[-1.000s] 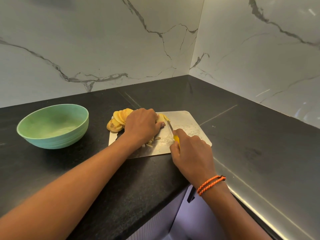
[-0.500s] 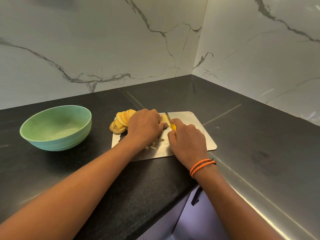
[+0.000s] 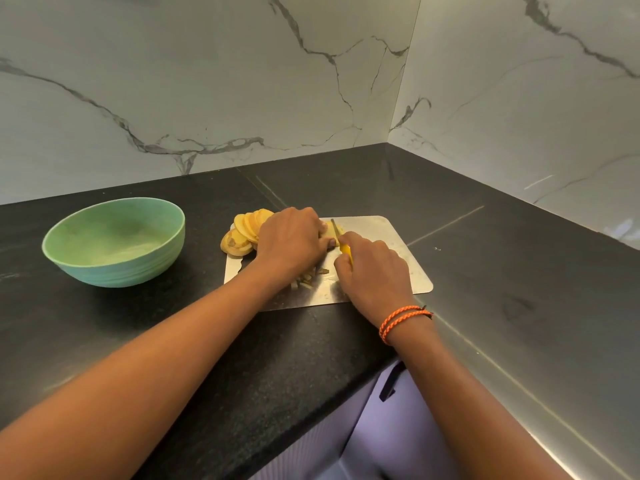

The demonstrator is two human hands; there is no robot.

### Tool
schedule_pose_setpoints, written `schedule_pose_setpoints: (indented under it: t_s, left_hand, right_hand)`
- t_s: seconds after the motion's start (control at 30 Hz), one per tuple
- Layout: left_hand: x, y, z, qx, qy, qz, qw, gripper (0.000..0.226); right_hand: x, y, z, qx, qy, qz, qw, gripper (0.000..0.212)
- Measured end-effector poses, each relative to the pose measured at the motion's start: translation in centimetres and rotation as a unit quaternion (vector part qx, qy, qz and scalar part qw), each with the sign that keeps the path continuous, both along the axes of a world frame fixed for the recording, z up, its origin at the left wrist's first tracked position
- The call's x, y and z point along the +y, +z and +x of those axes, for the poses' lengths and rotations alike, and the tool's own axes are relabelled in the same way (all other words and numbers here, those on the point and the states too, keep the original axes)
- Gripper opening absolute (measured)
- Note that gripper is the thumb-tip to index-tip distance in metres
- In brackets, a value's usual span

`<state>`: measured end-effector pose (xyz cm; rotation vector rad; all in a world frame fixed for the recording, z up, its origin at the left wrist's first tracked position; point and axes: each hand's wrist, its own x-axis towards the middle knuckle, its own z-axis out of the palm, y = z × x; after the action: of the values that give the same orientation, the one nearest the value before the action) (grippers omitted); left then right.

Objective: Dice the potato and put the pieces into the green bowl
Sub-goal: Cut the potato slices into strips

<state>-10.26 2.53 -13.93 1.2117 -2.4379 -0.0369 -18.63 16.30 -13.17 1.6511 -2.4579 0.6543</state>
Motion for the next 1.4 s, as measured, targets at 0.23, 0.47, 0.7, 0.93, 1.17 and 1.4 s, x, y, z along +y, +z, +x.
schedule_pose_setpoints:
  t_s: [0.23,0.47,0.7,0.93,1.17,1.4]
  left_hand:
    - [0.3,0.1,0.2,-0.015,-0.001,-0.010,1.000,0.042]
    - [0.7,0.3,0.3,-0.014,-0.002,0.003,1.000,0.043]
    - [0.7,0.3,0.3,-0.020,-0.008,-0.014,1.000,0.042]
    - [0.1,0.1,0.3,-0.015,-0.009,-0.016,1.000,0.042]
    - [-0.3,-0.4,0.1,-0.015,-0.002,-0.018,1.000,0.041]
    - [-0.2,-0.6,0.1,-0.017,-0.009,-0.040,0.999,0.040]
  right_hand:
    - [3.4,-0.6,1.1,0.018,0.005,0.004,1.000,0.039]
    - [5.3,-0.7,0.7,0.020,-0.019,-0.010,1.000,0.043]
    - [2.8,-0.2,0.8,0.033,-0.021,-0.010,0.999,0.039]
    - [-0.1,-0.2,0.3,0.009,-0.027,-0.052,0.998,0.034]
    - [-0.3,-0.2,0.4,0.025,-0.022,-0.026,0.999,0.036]
    - [-0.4,-0.2,0.5,0.013,-0.018,-0.012,1.000,0.033]
